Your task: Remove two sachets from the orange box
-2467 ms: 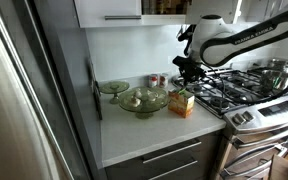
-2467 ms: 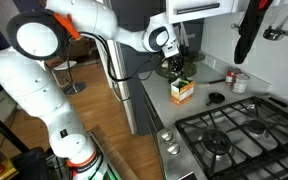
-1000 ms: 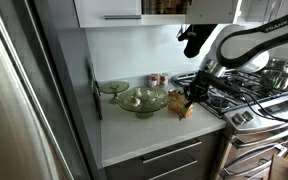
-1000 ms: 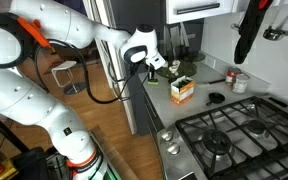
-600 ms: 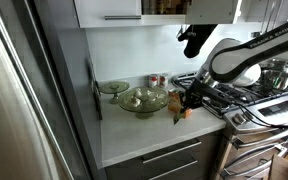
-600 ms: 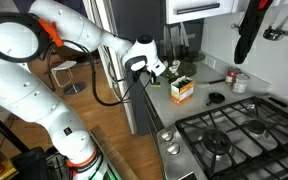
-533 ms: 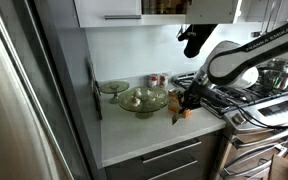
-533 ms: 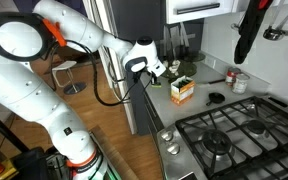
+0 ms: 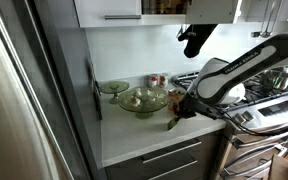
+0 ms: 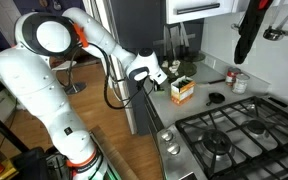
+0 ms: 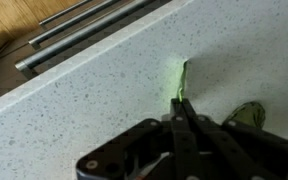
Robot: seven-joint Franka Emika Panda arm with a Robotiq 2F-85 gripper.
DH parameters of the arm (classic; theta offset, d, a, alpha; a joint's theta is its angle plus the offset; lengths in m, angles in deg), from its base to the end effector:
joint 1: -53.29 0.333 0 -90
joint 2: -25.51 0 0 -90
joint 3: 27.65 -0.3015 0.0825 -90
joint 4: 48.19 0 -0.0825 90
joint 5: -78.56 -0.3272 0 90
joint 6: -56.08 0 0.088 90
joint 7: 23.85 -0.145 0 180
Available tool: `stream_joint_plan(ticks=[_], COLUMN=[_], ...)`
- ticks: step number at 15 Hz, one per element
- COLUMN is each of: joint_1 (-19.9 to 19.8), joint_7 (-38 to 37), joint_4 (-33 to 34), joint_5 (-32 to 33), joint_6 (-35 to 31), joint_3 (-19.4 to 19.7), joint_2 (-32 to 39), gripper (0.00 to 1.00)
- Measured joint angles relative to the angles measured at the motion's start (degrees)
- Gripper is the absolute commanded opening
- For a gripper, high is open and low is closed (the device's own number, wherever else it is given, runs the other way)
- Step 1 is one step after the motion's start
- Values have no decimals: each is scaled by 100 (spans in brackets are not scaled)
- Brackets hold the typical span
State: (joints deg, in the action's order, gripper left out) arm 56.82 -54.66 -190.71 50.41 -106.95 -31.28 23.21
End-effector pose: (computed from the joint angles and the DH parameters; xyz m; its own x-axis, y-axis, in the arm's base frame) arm 0.4754 0.0398 0.3362 0.6317 -0.7661 0.1183 -0.6676 -0.6152 -0.4194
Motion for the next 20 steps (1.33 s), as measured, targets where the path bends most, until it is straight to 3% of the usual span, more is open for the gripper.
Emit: stream_joint_plan(ticks=[5,8,9,11,12,16,20], joint_1=[-150,-346,-436,-599,-633,-650,-679], joint_7=[-701,-1399,-1678,-2198,-2263,-2308,-2657], joint_4=[45,212,305,502,542,547,703], joint_5=[813,1683,2059,2668,2752,2795,2797], joint_6=[110,773,1140,1739,1861,1917,1918], joint_3=[86,124,123,102,97,75,58], joint_2=[1,-344,-508,-844,-953,-1005,-972], gripper=[70,92,74,89,93,100,100])
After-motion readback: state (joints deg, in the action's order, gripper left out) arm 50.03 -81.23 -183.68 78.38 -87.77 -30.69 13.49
